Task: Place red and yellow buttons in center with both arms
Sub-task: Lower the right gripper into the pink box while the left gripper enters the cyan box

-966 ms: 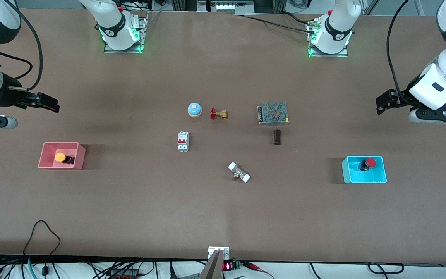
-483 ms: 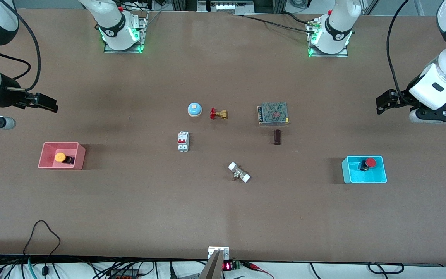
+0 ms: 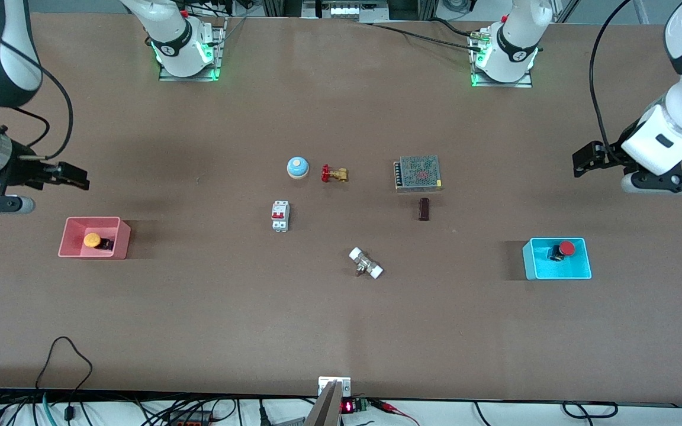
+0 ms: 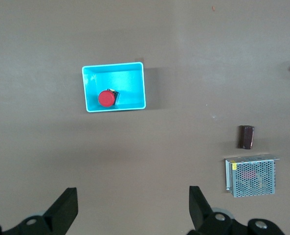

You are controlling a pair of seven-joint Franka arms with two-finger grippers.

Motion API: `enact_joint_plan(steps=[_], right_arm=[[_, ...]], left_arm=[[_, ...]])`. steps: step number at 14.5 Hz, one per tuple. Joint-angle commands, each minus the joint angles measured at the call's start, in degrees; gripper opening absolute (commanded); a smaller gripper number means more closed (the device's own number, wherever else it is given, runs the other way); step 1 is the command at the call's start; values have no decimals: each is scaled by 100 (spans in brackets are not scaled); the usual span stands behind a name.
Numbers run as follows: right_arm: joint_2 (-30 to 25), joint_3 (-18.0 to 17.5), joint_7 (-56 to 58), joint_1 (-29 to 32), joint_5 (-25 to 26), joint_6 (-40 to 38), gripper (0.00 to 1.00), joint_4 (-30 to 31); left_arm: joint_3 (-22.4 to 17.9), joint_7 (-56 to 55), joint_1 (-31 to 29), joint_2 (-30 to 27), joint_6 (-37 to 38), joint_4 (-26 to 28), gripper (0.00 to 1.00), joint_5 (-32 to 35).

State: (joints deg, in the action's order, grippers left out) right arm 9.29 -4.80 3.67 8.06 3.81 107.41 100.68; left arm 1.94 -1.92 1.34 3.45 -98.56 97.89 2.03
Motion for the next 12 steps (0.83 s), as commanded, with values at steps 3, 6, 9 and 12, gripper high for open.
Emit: enact_joint_plan(steps=[3,6,9,12], right_arm=[[493,-4,573,363,217,1525,100,663],[942,31,583,398,217,2124,100,663],[1241,66,915,433,217,2450,100,663],[1540,242,1311,442,208,2767,100,672]], left_arm=[[-1,43,-186,758,135,-566,100,-10],[-10,34,-239,1437,101,-902,100,35],[-18,86,-422,2017,-837,-824,100,104],[-18,104,-538,2501,-1330,-745,100,105]])
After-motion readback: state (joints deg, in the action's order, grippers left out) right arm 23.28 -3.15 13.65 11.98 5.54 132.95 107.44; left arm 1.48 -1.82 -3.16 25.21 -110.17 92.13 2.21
